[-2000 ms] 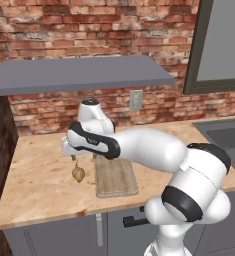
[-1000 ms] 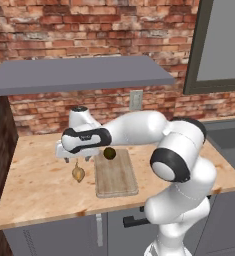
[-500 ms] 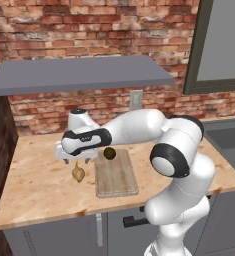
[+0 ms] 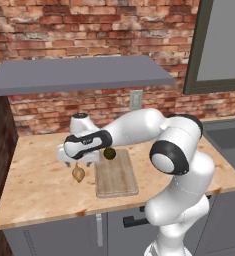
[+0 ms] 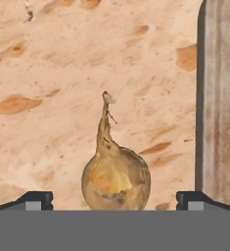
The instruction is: Place the avocado, onion, tomato, and bell pepper on the cutting board.
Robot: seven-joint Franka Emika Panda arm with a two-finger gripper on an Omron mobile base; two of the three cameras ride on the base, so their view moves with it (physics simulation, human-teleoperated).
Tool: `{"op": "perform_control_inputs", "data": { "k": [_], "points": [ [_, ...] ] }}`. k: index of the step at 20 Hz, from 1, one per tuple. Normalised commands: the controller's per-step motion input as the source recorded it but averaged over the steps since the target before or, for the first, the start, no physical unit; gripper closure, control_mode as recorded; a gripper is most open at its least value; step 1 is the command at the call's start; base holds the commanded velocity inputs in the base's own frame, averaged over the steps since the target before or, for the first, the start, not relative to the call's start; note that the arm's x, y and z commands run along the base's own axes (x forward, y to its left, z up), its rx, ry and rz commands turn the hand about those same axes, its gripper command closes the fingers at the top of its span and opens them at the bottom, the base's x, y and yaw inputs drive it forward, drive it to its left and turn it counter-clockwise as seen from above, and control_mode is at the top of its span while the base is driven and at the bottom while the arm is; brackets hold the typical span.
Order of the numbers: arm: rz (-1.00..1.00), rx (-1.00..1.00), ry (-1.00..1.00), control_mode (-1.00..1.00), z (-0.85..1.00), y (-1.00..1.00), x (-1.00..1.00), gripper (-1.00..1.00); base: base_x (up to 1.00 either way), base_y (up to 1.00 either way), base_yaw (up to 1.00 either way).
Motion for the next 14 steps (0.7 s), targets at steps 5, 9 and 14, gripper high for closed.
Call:
{"op": "perform_control_inputs", "data": {
  "k": [5,9,14],
  "points": [
    [-0.03,0.0,0.03,-1.0,-0.27,-0.04,0.0,-1.0,0.0,0.0,0.0],
    [-0.02,0.0,0.04,-1.0,-0.28,0.0,0.0,-1.0,0.0,0.0,0.0],
    [-0.01,0.0,0.02,-1.0,-0.23,0.0,0.0,-1.0,0.0,0.0,0.0]
  ]
}}
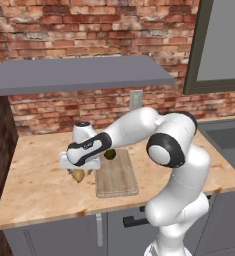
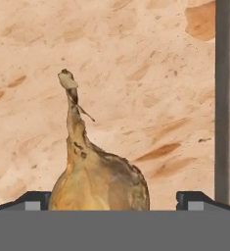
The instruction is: Place the avocado, onion, tomato, and bell pepper on the cutting board.
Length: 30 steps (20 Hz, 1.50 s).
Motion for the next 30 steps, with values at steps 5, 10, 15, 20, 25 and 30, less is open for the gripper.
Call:
{"op": "perform_control_inputs", "data": {
  "k": [5,10,15,20,25,30],
  "points": [
    [-0.01,0.0,0.0,-1.0,-0.14,0.0,0.0,1.0,0.0,0.0,0.0],
    [-0.06,0.0,0.0,-1.0,0.07,-0.22,-0.41,1.0,0.0,0.0,0.0],
    [-0.06,0.0,-0.05,-1.0,0.37,-0.46,-0.69,1.0,0.0,0.0,0.0],
    [-0.05,0.0,-0.12,-1.0,0.62,-0.34,-0.63,1.0,0.0,0.0,0.0],
    [-0.03,0.0,-0.15,-1.0,0.87,-0.41,-0.47,1.0,0.0,0.0,0.0],
    [0.0,0.0,-0.13,-1.0,0.94,-0.4,-0.23,1.0,0.0,0.0,0.0]
  ]
}}
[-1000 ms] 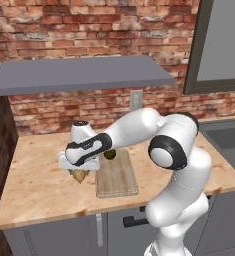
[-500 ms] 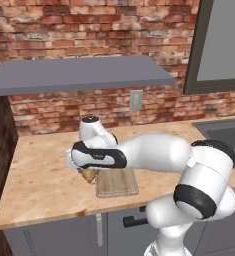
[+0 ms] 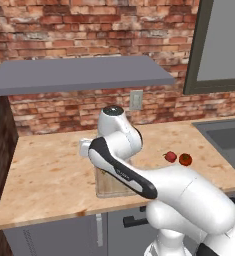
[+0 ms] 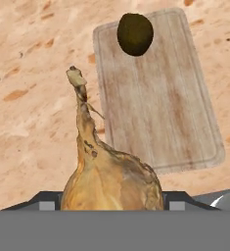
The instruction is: Place the avocado, onion, tomato, and bell pepper on the cutting board.
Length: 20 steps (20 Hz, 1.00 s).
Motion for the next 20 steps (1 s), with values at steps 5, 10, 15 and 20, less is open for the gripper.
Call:
{"op": "perform_control_inputs", "data": {
  "k": [5,10,15,20],
  "points": [
    [0.0,0.0,-0.02,-1.0,0.15,-0.29,-0.03,1.0,0.0,0.0,0.0],
    [0.01,-0.02,0.0,-1.0,0.0,-0.34,0.0,1.0,0.0,0.0,0.0],
    [0.03,-0.03,0.0,-1.0,0.0,-0.14,0.19,1.0,0.0,0.0,0.0],
    [0.09,0.0,0.05,-1.0,-0.25,0.0,0.45,1.0,0.0,0.0,0.0]
  ]
}}
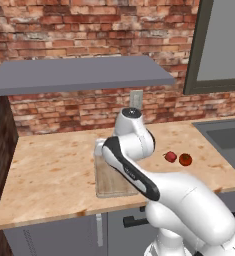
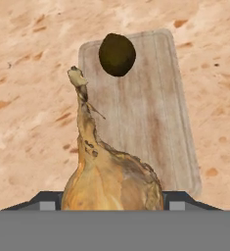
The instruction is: Place the avocado, onion, tomato, and bell pepper on the cutting board.
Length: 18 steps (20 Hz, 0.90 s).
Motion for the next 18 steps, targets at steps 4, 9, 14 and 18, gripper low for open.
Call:
{"op": "perform_control_inputs", "data": {
  "k": [4,9,14,18],
  "points": [
    [0.09,0.0,0.1,-1.0,-0.4,0.0,0.44,1.0,0.0,0.0,0.0],
    [0.07,0.0,0.11,-1.0,-0.38,0.0,0.34,1.0,0.0,0.0,0.0],
    [0.01,0.0,0.12,-1.0,-0.2,0.0,0.26,1.0,0.0,0.0,0.0],
    [0.0,0.0,0.14,-1.0,-0.2,0.01,0.2,1.0,0.0,0.0,0.0]
  ]
}}
